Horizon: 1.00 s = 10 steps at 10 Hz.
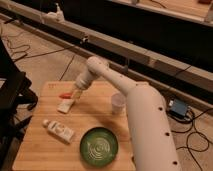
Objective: Place the pepper on the white sponge
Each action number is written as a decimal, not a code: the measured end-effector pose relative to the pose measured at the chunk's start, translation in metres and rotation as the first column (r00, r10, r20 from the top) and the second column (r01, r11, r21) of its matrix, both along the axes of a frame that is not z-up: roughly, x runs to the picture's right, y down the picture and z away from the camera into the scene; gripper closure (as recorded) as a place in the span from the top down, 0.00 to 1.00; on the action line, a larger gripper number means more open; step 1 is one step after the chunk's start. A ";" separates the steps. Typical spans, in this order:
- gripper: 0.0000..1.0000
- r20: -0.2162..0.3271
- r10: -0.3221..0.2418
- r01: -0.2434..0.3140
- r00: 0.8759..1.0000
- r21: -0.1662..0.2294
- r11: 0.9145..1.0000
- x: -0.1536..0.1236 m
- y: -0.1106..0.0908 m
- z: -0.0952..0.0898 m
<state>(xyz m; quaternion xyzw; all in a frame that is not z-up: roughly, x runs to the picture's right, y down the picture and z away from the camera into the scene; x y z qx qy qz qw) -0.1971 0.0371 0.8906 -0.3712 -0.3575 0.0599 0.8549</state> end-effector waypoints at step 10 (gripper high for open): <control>0.74 0.071 -0.101 0.108 0.992 -0.103 0.989 -0.054 0.039 0.029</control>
